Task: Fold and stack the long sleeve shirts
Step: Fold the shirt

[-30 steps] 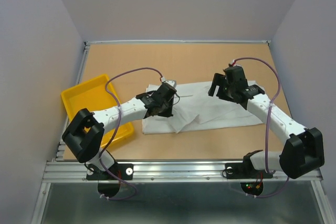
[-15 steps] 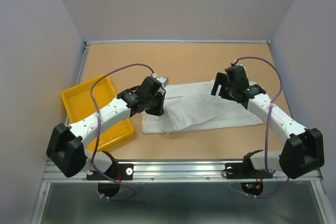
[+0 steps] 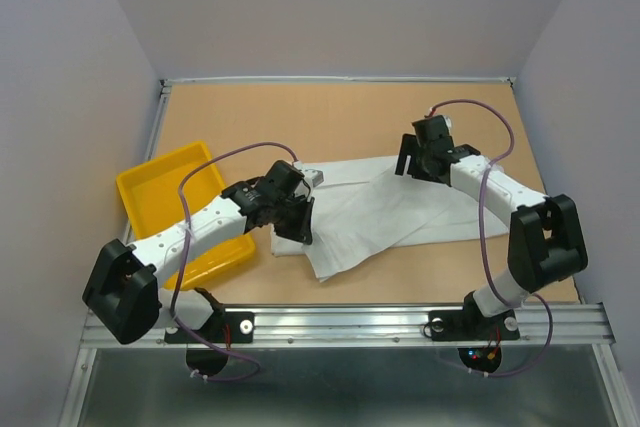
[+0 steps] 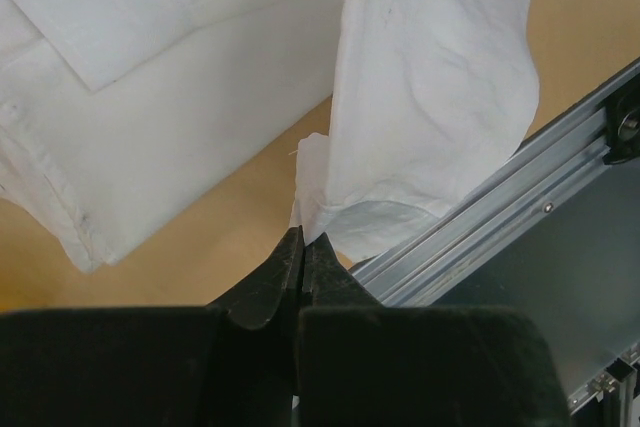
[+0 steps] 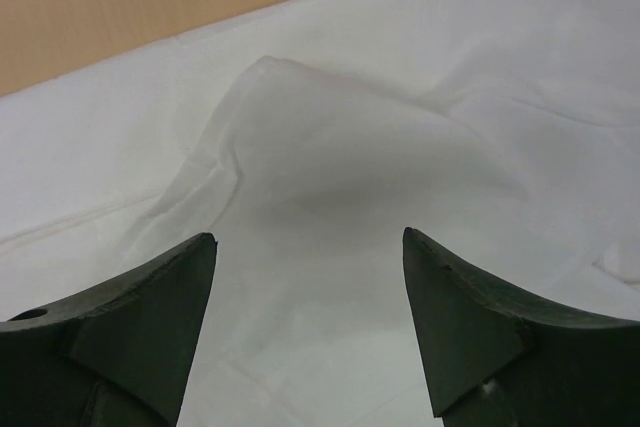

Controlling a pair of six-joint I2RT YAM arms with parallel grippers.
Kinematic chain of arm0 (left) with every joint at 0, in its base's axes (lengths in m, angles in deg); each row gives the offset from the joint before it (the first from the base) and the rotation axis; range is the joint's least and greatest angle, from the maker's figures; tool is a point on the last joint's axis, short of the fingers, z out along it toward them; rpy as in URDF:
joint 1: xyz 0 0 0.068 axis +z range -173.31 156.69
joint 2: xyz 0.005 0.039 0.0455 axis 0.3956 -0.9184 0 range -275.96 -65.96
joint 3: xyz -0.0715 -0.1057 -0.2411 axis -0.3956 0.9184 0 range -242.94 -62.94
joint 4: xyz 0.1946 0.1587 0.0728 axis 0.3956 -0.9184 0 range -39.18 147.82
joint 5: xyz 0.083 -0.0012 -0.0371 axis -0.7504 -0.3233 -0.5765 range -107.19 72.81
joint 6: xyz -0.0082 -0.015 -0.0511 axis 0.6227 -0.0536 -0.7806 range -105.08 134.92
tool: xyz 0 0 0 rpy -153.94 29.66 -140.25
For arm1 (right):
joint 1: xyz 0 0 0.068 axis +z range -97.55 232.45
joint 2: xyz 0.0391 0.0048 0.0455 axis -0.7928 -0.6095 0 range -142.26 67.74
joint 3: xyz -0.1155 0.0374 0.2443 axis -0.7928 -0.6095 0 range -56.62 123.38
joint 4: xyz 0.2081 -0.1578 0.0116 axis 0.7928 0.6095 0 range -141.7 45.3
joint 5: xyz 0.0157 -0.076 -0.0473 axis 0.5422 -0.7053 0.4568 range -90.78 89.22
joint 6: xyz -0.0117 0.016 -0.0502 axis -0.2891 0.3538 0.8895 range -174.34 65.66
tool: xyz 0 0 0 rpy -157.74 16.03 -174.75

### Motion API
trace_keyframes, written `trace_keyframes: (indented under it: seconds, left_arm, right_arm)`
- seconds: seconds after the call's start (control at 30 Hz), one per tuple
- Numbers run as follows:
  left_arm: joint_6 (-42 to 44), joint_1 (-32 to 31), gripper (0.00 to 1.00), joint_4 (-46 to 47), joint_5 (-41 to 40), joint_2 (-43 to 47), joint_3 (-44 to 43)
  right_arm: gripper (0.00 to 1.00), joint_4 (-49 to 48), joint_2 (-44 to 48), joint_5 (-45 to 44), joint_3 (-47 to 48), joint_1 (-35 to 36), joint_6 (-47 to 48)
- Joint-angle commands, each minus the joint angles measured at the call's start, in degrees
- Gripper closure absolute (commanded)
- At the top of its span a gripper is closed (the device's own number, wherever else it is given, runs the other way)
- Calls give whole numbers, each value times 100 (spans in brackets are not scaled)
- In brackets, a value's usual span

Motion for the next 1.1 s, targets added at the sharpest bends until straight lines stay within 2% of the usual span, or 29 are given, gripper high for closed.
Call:
trace_keyframes:
  seconds: [0.0,0.1,0.33,0.53,0.73,0.77,0.93,1.07]
  left_arm:
    - [90,-3,95,47,166,11,64]
    - [29,-3,95,91,35,37,73]
    - [212,23,95,-5,-141,-296,-743]
    - [529,357,95,-243,-817,-832,-1359]
    - [389,383,77,353,-1169,-1605,-1421]
    - [354,383,76,502,-1143,-1885,-1482]
    - [152,305,75,635,-539,-2520,-2517]
    - [37,287,62,855,-457,-2871,-2959]
  right_arm:
    - [22,-561,-362,-145,437,-136,124]
    - [24,-570,-548,-40,569,-224,124]
    - [25,-597,-312,-48,333,-250,106]
    - [25,-588,84,-13,34,-294,80]
    - [24,-579,435,268,-204,-294,124]
    - [24,-579,462,329,-300,-294,124]
    - [23,-597,927,1260,-608,-294,334]
    - [23,-623,1558,1989,-924,-277,729]
